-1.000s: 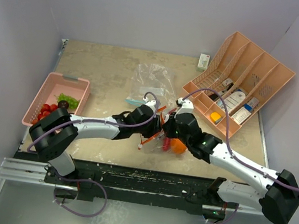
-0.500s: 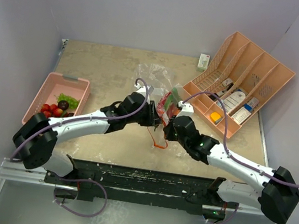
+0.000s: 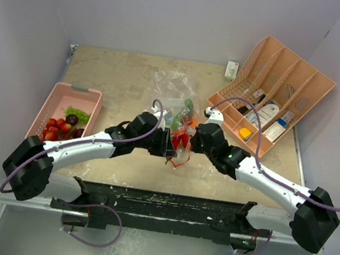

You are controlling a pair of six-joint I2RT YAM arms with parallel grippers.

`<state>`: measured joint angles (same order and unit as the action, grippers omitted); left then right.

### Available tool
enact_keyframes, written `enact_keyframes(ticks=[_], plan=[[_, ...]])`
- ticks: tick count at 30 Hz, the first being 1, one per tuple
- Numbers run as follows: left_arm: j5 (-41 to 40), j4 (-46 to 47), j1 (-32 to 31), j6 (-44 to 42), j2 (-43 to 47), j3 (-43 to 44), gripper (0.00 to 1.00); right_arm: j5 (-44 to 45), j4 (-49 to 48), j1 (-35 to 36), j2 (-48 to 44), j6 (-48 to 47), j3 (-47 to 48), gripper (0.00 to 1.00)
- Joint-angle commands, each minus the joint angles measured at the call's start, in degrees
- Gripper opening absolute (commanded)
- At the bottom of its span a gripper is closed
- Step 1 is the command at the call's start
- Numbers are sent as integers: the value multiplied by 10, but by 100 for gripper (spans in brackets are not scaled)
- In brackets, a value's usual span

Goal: Open the zip-top bag and remove the fake food
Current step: Pick up the fake vegetable from the zipper food storage bag.

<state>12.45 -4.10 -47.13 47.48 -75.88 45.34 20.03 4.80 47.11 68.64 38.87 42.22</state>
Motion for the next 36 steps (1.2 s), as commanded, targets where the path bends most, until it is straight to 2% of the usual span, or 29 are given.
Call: enact_keyframes(ticks=[1, 4, 10, 18, 24, 27, 29, 30, 33, 36], plan=[[67, -48, 2, -44, -14, -4, 15, 10, 2, -8, -5, -33, 51, 0], [80, -65, 2, -61, -16, 1, 13, 13, -5, -8, -1, -39, 60, 0], [75, -179, 2, -118, -3, 19, 13, 18, -8, -29, 10, -50, 62, 0], [116, -227, 0, -124, 38, -21, 13, -15, -28, -82, 33, -57, 69, 0], [169, -271, -2, -175, 69, -8, 4, -27, -36, -87, 63, -60, 81, 0], [192, -252, -2, -188, 131, 6, 2, -27, -39, -94, 67, -62, 76, 0], [146, -239, -1, -169, 172, 27, 4, -28, -43, -95, 64, -62, 68, 0], [98, -255, 0, -164, 181, 47, 5, -30, -44, -95, 62, -60, 65, 0], [-88, -316, 0, -131, 185, 105, 3, -37, -48, -96, 54, -54, 53, 0], [-280, -326, 0, -85, 201, 125, 2, -42, -48, -95, 47, -53, 45, 0]])
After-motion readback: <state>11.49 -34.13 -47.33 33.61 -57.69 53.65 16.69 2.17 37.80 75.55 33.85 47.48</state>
